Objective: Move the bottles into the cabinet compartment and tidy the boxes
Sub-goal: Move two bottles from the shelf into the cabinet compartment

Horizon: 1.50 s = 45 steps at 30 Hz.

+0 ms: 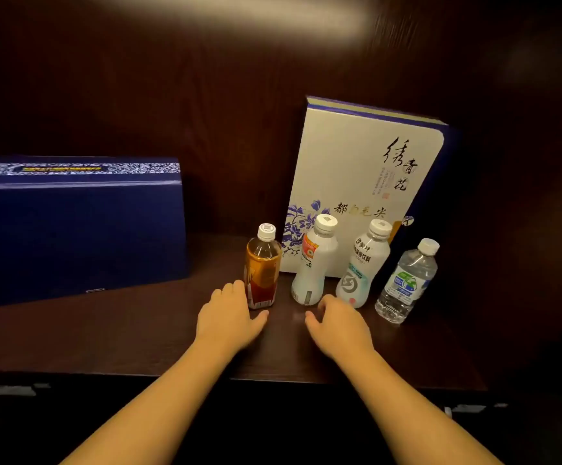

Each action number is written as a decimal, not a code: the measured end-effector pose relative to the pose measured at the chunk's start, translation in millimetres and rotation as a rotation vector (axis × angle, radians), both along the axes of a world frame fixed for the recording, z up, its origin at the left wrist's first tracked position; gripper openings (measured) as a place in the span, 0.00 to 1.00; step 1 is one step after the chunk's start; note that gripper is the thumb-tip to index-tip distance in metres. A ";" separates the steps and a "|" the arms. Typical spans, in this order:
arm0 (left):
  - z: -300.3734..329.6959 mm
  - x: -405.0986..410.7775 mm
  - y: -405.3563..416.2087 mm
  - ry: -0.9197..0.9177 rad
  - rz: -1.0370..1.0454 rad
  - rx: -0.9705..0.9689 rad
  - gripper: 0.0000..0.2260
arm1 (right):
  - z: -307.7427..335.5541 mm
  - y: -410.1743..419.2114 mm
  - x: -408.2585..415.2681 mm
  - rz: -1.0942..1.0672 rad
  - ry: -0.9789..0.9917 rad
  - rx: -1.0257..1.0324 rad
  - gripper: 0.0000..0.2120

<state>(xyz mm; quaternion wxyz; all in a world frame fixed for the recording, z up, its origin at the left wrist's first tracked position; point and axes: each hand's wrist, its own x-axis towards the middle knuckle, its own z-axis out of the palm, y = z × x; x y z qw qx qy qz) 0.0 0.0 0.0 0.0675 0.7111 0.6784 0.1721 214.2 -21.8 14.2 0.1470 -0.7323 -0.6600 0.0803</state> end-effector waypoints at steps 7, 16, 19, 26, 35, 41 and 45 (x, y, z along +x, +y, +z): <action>-13.8 12.2 11.3 -0.116 0.108 0.038 0.37 | -14.2 33.1 4.3 -0.042 0.305 0.082 0.27; -19.4 28.2 19.6 -0.252 0.224 0.112 0.38 | -33.9 57.0 -2.8 -0.051 0.553 0.238 0.34; -22.5 26.6 20.8 -0.271 0.203 0.131 0.37 | -41.1 55.4 -3.3 -0.057 0.575 0.279 0.34; -19.2 24.0 17.8 -0.381 0.169 0.119 0.33 | -37.5 48.8 -4.4 -0.086 0.619 0.243 0.33; -16.3 12.4 -5.4 -0.380 0.075 0.031 0.31 | -33.7 8.3 -11.6 -0.102 0.625 0.222 0.31; -18.1 5.4 -27.8 -0.362 -0.019 0.035 0.30 | -35.8 -30.1 -15.6 -0.132 0.622 0.223 0.32; -15.5 6.0 -39.3 -0.365 -0.057 0.010 0.31 | -35.7 -51.1 -13.3 -0.144 0.626 0.205 0.33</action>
